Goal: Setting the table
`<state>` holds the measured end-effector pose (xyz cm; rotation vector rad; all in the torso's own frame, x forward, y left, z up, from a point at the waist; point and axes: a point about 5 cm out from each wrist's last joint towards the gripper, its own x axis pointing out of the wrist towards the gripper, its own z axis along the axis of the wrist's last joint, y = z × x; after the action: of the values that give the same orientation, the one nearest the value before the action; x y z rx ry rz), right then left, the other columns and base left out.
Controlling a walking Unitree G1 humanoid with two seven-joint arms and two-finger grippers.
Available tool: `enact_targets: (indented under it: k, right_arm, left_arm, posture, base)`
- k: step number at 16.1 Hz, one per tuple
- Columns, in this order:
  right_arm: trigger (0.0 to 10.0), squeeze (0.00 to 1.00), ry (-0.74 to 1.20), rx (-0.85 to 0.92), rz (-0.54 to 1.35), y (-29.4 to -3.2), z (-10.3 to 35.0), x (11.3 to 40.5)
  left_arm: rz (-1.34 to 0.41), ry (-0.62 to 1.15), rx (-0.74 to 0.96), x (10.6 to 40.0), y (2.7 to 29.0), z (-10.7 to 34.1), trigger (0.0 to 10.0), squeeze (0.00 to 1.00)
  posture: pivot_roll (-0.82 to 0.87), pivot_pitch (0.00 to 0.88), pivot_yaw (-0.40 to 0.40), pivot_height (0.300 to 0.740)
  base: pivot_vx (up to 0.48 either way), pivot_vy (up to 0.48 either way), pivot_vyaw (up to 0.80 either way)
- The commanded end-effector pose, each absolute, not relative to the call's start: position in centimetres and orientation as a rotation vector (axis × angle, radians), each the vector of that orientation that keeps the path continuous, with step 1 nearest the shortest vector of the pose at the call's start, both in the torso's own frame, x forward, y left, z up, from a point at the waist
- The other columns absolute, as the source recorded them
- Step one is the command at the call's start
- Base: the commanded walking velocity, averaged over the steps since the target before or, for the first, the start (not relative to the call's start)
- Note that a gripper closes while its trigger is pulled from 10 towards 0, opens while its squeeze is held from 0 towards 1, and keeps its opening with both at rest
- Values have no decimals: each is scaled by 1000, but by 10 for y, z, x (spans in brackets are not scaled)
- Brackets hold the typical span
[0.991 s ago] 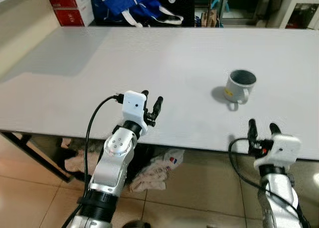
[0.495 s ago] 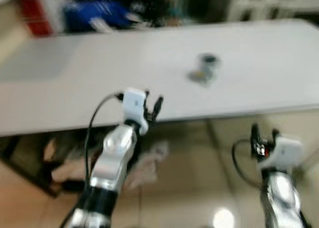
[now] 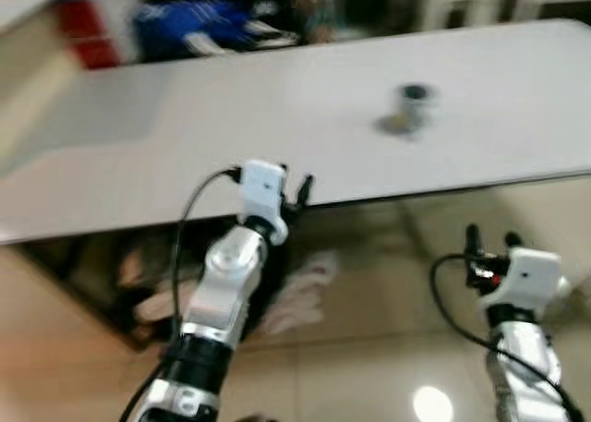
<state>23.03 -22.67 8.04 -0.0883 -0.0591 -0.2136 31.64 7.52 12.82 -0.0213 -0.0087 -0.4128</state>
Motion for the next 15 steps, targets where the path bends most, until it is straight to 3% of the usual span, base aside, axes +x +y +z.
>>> enact_targets:
  k: [1,5,15]
  right_arm:
    - [10000,0,-72,-82,-172,-215,84,233]
    - [10000,0,-61,-81,-181,-218,83,234]
    - [10000,0,-37,-96,-185,-223,80,233]
  left_arm:
    - [-380,-6,10,320,82,128,10000,0]
    - [-384,-3,-12,319,83,128,10000,0]
    - [-384,9,-18,322,86,122,10000,0]
  posture:
    - [-15,0,94,735]
    - [-13,0,92,735]
    - [-14,0,71,735]
  base:
    - [0,450,675]
    - [0,459,672]
    - [0,478,0]
